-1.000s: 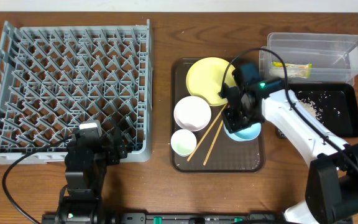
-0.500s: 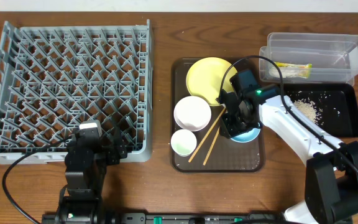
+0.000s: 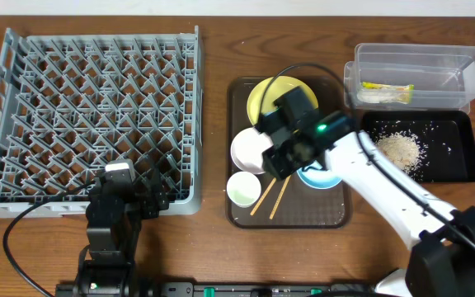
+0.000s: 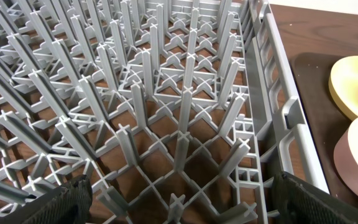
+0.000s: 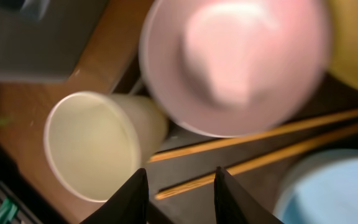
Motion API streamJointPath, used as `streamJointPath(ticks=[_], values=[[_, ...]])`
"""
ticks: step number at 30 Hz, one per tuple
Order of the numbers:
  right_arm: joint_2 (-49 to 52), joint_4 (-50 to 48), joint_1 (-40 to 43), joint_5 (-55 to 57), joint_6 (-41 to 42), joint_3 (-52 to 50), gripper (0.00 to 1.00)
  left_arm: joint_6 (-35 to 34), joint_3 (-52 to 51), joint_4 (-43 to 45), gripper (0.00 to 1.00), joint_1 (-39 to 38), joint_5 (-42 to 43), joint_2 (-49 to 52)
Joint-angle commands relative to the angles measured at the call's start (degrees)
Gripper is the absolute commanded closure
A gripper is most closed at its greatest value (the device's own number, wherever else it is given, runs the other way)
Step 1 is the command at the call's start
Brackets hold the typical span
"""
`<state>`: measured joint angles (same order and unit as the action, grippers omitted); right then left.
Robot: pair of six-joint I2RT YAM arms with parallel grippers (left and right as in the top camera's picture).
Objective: Sort waste into correct bins and load items into the dishwasher rack
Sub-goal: 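Grasp the white bowl with the right gripper and lift it sideways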
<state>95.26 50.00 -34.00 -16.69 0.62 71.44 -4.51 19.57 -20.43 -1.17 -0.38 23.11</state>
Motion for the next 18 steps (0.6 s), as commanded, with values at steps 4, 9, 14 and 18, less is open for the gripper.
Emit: streamJointPath(ticks=[4, 9, 14, 18], values=[[2.1, 0.1, -5.9, 1.3, 2.9, -2.0, 0.69, -0.5, 1.1, -0.1, 0.06, 0.2, -0.3, 0.0], [3.2, -1.6, -7.3, 4.4, 6.4, -4.2, 0.78, -0.5, 1.1, -0.1, 0.06, 0.2, -0.3, 0.0], [3.5, -4.0, -7.3, 4.4, 7.1, -4.8, 0.96, -0.5, 1.1, -0.1, 0.06, 0.2, -0.3, 0.0], [3.5, -6.6, -7.3, 3.4, 8.8, -4.7, 0.99, -0.5, 1.1, -0.1, 0.06, 0.2, -0.3, 0.0]])
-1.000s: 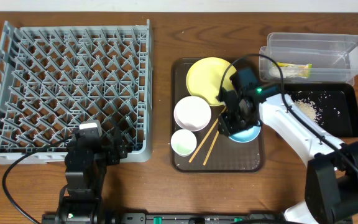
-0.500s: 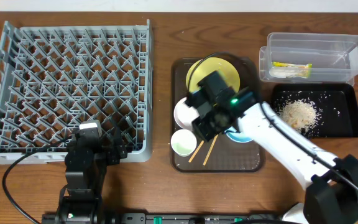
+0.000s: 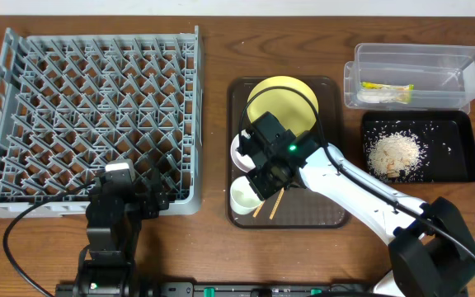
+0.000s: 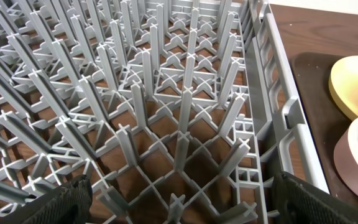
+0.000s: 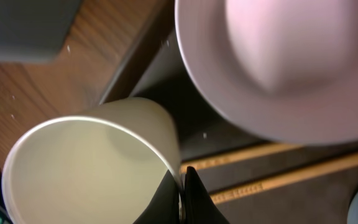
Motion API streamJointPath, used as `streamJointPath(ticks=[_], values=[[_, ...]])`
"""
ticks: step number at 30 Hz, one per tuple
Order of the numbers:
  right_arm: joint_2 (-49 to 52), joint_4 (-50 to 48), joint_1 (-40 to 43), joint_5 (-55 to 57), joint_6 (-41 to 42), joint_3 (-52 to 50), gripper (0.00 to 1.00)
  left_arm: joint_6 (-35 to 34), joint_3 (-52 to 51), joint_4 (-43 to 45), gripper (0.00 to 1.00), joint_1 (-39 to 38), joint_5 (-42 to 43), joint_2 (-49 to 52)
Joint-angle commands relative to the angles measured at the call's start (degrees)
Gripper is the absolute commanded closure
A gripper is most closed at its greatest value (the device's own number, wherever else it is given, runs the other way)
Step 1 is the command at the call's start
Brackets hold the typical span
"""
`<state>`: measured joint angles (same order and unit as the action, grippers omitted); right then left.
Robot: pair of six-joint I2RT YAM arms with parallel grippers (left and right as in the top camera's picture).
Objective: Sort waste into correct bins and load items into the dishwasher rack
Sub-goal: 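Grasp the white bowl with the right gripper and lift it sideways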
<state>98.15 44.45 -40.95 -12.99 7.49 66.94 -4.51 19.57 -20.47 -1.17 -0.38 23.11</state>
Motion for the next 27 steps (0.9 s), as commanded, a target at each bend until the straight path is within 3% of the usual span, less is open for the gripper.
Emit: streamJointPath(ticks=[1, 7, 13, 18, 25, 27], values=[[0.5, -1.8, -0.3, -1.3, 1.9, -0.2, 0.99, -0.5, 1.1, 0.0, 0.06, 0.2, -0.3, 0.0], [-1.6, -1.5, 2.0, -6.6, 1.9, 1.1, 0.99, -0.5, 1.1, 0.0, 0.06, 0.2, -0.2, 0.0], [-8.3, -2.8, 10.7, -13.2, 1.9, 2.8, 0.99, -0.5, 1.1, 0.6, 0.06, 0.2, 0.0, 0.0], [-9.9, -5.7, 20.2, -30.7, 0.8, 2.8, 0.99, -0.8, 1.1, 1.6, 0.06, 0.2, 3.8, 0.0], [-6.7, -6.7, 24.4, -51.1, -2.9, 2.8, 0.99, -10.5, 1.1, 6.9, 0.09, 0.2, 8.0, 0.6], [-5.7, -7.9, 24.0, -54.6, -2.9, 2.7, 0.99, -17.4, 1.1, 9.9, 0.11, 0.2, 10.8, 1.8]])
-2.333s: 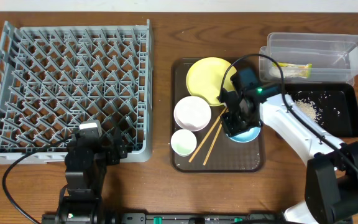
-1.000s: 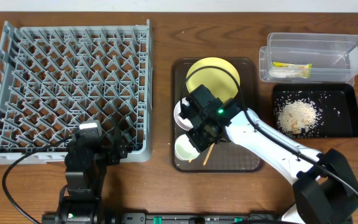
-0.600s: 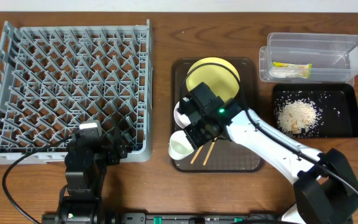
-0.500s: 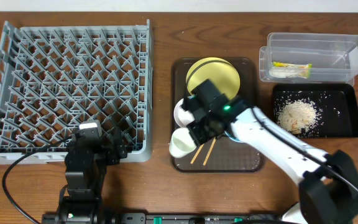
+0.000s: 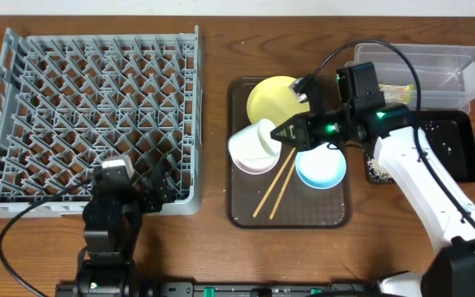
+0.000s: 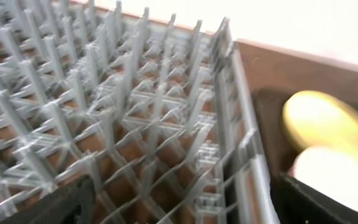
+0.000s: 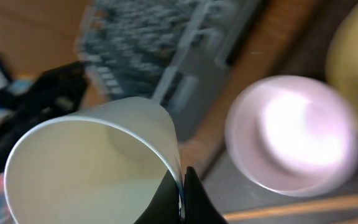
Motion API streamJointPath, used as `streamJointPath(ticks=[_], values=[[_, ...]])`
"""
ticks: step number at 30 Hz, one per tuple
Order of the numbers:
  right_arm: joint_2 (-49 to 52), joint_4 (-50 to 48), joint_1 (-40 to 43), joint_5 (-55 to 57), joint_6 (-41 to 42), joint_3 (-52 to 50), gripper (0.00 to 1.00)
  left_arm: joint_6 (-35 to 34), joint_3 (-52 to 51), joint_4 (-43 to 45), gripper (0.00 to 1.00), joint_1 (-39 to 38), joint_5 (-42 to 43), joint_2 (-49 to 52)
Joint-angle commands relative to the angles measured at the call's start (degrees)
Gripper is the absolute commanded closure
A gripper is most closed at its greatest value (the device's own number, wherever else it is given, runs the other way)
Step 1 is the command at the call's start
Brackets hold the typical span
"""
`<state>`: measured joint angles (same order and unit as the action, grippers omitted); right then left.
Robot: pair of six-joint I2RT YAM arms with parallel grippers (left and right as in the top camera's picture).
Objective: Sort waste into correct bins and load items into the dishwasher rack
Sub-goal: 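Grasp the white bowl with the right gripper and lift it sideways, then extend the left gripper toward the white bowl held by the right gripper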
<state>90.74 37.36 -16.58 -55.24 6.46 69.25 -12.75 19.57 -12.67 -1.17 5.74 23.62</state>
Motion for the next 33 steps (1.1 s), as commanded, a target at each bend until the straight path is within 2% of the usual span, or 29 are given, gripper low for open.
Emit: streamJointPath(ticks=[1, 3, 5, 7, 12, 14, 19, 24, 27, 33], values=[[2.3, -1.7, -0.6, -14.1, -1.8, 0.4, 0.99, -14.1, 1.1, 3.7, 0.12, 0.2, 6.7, 2.4], [2.9, -3.3, -0.8, -16.3, -1.8, 0.4, 0.99, -22.0, 1.1, 6.9, 0.14, 0.2, 11.6, 5.2], [3.1, -5.0, -0.8, -17.3, -1.7, 0.4, 0.99, -31.4, 1.1, 11.8, 0.2, 0.2, 17.8, 9.3], [3.1, -5.8, -0.7, -17.2, -1.8, 0.4, 0.99, -37.4, 1.1, 17.1, 0.28, 0.3, 23.1, 13.3], [3.1, -7.0, 0.1, -16.9, -1.8, 0.4, 0.99, -46.2, 1.2, 29.9, 0.36, 0.5, 35.7, 23.0], [3.1, -6.9, 1.0, -15.4, -1.8, 0.4, 0.99, -49.1, 1.2, 32.8, 0.36, 1.5, 41.0, 26.4], [3.1, -6.7, 2.9, -10.4, -1.8, 0.4, 0.99, -47.1, 1.4, 32.9, 0.41, 4.2, 49.0, 30.7], [3.1, -5.7, 3.8, -6.8, -1.8, 0.4, 0.99, -39.2, 2.4, 30.6, 0.39, 5.5, 48.8, 30.9], [3.1, -4.7, 4.0, -5.5, -1.8, 0.4, 0.99, -29.5, 4.9, 22.3, 0.28, 5.9, 42.9, 30.9], [3.1, -4.3, 4.0, -5.2, -1.9, 0.4, 0.99, -15.1, 12.5, 8.3, 0.24, 6.1, 26.9, 30.9]])
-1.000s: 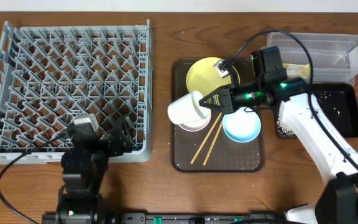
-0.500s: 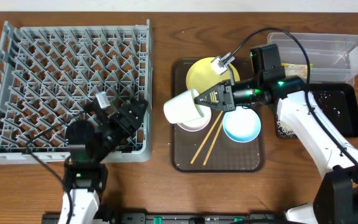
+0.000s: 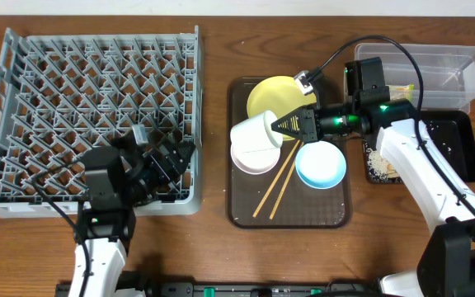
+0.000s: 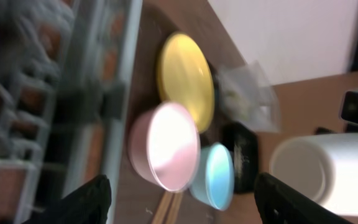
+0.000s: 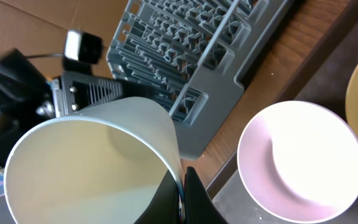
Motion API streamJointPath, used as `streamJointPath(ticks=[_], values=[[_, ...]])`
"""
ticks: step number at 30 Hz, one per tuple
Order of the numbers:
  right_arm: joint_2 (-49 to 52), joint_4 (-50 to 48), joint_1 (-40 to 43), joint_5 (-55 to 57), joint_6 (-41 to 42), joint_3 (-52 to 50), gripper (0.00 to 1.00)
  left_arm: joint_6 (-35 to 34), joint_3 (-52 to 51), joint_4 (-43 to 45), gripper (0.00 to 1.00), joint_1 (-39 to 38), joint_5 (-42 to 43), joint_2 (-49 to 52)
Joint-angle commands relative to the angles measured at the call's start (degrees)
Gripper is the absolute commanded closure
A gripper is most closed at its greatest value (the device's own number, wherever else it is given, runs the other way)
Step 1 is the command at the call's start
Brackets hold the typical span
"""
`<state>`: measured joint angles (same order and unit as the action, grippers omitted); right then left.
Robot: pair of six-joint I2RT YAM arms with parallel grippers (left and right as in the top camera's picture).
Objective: Sort waste into correct bins and load items into the dishwasher rack
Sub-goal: 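Extend the left gripper toward the white bowl held by the right gripper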
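My right gripper [image 3: 282,127] is shut on the rim of a white paper cup [image 3: 256,133], held on its side above the pink bowl [image 3: 252,162] on the brown tray [image 3: 289,213]. In the right wrist view the cup [image 5: 86,168] fills the lower left, with the gripper [image 5: 180,190] pinching its wall. My left gripper [image 3: 180,157] hangs open over the front right corner of the grey dishwasher rack [image 3: 89,99], facing the tray. In its view, the open left gripper [image 4: 182,199] looks at the pink bowl [image 4: 165,146], blue bowl [image 4: 216,177] and the cup [image 4: 325,174].
A yellow plate [image 3: 275,95], a blue bowl [image 3: 320,165] and two chopsticks [image 3: 274,186] lie on the tray. At the back right stands a clear bin [image 3: 419,70] holding a wrapper. A black bin [image 3: 460,153] with rice is in front of it.
My left gripper was low at the rack's front edge; now it is raised and turned toward the tray, over the rack's front right corner. The right gripper still holds the cup in about the same place.
My right gripper was open above the cup standing at the tray's front left. Then it was shut on the cup's rim. Then the cup was held tilted above the pink bowl. It is still there, and the left gripper has come toward it.
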<state>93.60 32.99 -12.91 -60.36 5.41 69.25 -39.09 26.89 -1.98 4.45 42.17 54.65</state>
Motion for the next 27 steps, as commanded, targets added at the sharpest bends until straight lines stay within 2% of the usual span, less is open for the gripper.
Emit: streamJointPath(ticks=[1, 4, 7, 8, 12, 15, 17, 19, 22, 27], values=[[0.3, 0.0, 0.3, 0.0, -0.8, 0.4, 0.99, 12.5, 7.2, -4.2, 0.21, 0.7, -11.3, -0.1], [0.3, 0.0, 0.3, 0.6, -0.8, 0.4, 0.99, 16.0, 13.5, -9.2, 0.08, 2.3, -16.6, 0.1], [0.3, 0.2, 0.4, 0.6, -0.8, 0.4, 0.99, 16.5, 18.8, -13.7, 0.05, 5.2, -21.3, 1.2], [0.3, 0.2, 0.4, 0.6, -0.8, 0.4, 0.99, 16.2, 20.4, -15.5, 0.01, 6.5, -21.2, 1.9], [0.3, 0.2, 0.4, 0.6, -1.2, 0.4, 0.99, 10.8, 25.7, -29.6, 0.01, 10.2, -21.0, 5.7], [0.3, 0.3, 0.3, 1.2, -1.2, 0.4, 0.99, 10.8, 28.0, -40.6, 0.02, 10.6, -18.0, 8.4], [0.3, 1.0, 0.3, 2.3, -1.3, 0.4, 0.99, 11.1, 28.1, -44.4, 0.02, 10.6, -12.8, 8.9], [0.3, 1.9, 0.3, 3.3, -1.3, 0.4, 0.99, 14.6, 28.1, -46.0, 0.02, 10.6, -4.2, 8.7], [0.3, 2.7, 0.4, 3.4, -1.9, 0.4, 0.99, 21.6, 28.1, -44.2, 0.02, 10.6, 11.2, 7.9], [0.3, 3.0, 0.3, 2.4, -1.9, 0.4, 0.99, 26.5, 28.1, -37.5, 0.02, 10.6, 35.1, 8.2]])
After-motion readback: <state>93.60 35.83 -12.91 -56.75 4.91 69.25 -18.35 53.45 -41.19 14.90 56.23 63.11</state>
